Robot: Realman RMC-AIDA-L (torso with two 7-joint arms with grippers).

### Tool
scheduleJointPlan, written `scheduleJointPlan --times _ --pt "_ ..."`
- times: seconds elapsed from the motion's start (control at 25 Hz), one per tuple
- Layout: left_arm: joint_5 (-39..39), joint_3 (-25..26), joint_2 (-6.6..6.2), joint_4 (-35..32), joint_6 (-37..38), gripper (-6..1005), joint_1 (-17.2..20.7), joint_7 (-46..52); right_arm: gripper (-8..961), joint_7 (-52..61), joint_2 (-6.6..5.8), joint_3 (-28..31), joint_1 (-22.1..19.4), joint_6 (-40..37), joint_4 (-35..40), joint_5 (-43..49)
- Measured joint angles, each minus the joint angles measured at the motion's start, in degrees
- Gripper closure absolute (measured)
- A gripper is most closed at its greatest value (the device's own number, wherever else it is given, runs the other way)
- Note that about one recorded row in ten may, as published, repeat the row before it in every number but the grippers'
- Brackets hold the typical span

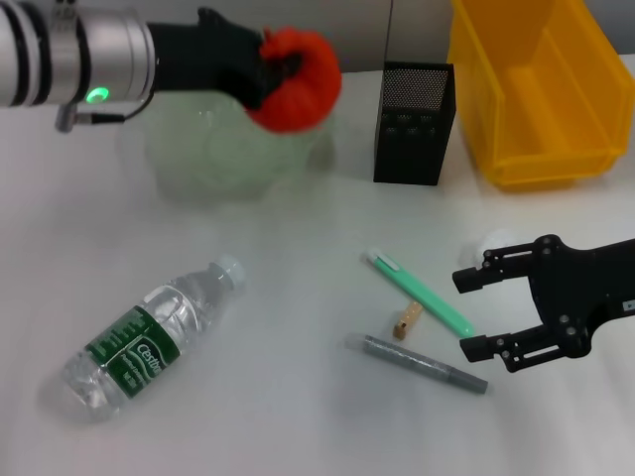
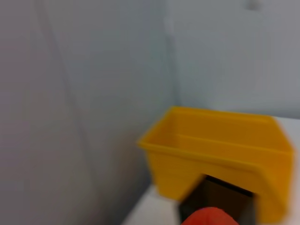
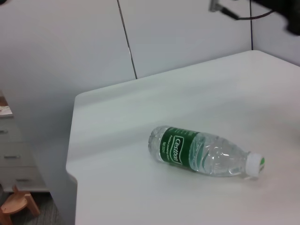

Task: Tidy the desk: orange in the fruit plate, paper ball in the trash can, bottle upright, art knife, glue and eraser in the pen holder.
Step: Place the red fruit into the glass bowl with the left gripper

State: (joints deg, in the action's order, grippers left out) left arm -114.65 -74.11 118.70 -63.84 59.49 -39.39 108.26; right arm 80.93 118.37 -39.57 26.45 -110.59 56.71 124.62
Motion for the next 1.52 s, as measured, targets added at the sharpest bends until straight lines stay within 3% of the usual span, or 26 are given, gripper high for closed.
scheduleJointPlan --times 0.12,0.2,0.56,1.32,1.52 --pt "-0.24 0.07 -0.03 2.04 -3.80 923 -1.05 0.56 194 -0.17 0.10 -0.06 0.17 -0.01 -0.02 0.00" --pt "-1.20 0.33 -0.05 5.52 -11.07 929 -2.60 1.86 194 -0.18 0.23 -0.08 0.36 -0.03 -0.04 0.00" --pt "-1.52 -0.06 0.24 12.90 -20.30 940 -5.42 1.98 195 -0.18 0.56 -1.62 0.73 0.31 -0.47 0.03" --pt "-1.55 -4.21 0.39 15.53 -25.10 923 -6.02 4.42 203 -0.60 0.54 -1.64 1.38 0.45 -1.66 0.00" --pt "-1.54 -5.03 0.39 15.52 -25.13 717 -5.75 4.43 206 -0.77 0.54 -1.65 1.49 0.50 -2.33 0.00"
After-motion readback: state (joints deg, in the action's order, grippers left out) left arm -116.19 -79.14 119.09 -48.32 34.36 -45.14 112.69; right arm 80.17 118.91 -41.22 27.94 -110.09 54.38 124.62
